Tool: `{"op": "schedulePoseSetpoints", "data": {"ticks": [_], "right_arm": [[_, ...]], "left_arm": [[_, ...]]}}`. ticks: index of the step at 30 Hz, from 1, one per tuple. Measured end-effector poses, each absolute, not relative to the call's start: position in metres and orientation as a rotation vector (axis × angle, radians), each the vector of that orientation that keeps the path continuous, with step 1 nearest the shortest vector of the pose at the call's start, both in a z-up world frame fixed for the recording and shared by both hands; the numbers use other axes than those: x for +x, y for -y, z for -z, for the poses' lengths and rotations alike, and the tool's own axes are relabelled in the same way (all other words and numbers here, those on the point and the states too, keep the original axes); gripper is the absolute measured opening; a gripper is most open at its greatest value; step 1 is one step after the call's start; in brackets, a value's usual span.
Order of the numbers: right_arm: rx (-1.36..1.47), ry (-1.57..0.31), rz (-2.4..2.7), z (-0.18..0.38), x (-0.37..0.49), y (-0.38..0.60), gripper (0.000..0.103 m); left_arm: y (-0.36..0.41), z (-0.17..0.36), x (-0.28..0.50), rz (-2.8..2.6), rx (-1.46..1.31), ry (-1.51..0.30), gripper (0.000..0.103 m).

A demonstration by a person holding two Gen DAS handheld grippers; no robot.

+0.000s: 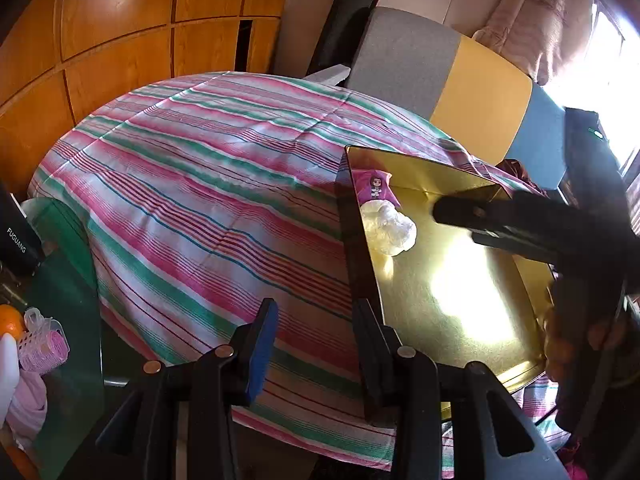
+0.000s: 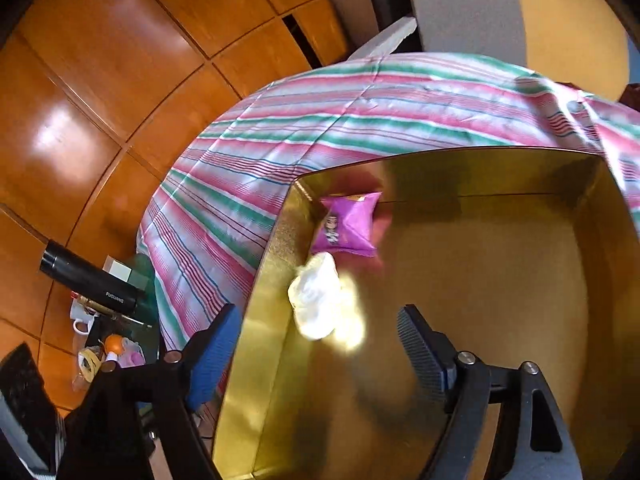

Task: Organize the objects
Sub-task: 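Carry the clear plastic bundle into the gold tray and open the right tool, then move both tools back over the pile of items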

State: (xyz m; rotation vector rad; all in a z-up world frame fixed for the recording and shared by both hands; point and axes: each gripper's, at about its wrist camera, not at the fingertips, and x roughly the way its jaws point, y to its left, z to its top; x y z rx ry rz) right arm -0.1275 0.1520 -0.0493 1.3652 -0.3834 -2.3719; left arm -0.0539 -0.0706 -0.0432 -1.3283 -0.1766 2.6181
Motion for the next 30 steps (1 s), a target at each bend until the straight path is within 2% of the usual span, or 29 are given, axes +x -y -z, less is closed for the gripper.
{"op": "schedulePoseSetpoints", "data": {"ticks": [2,3,13,17,23,30], "right_arm": [[1.341,0.344,2.409,0.045,-0.116,-0.153,0.1],[1.328,0.323,2.432,0.042,-0.11,-0.156,0.103],[1.239,0.219,2.573,0.023,-0.068,-0.184,0.103],[1.231,0.24,2.634,0.017,-0.049,-0.217,0.103],[1.284,0.334,2.784,0.016,-0.012,-0.29,0.103],[1.454,0.623,2.988,0.024,0.049,-0.414,0.103]], "left_arm": [[0.067,0.042,-0.052,-2.622,-1.32,0.152,0.038],[0.066,0.042,-0.051,-2.622,-1.316,0.141,0.038],[0.038,0.033,-0.041,-2.597,-1.261,0.026,0.039],[0.025,0.031,-0.039,-2.565,-1.25,0.001,0.039],[0.001,0.027,-0.034,-2.515,-1.226,-0.017,0.039],[-0.043,0.021,-0.029,-2.431,-1.18,-0.073,0.039]]}}
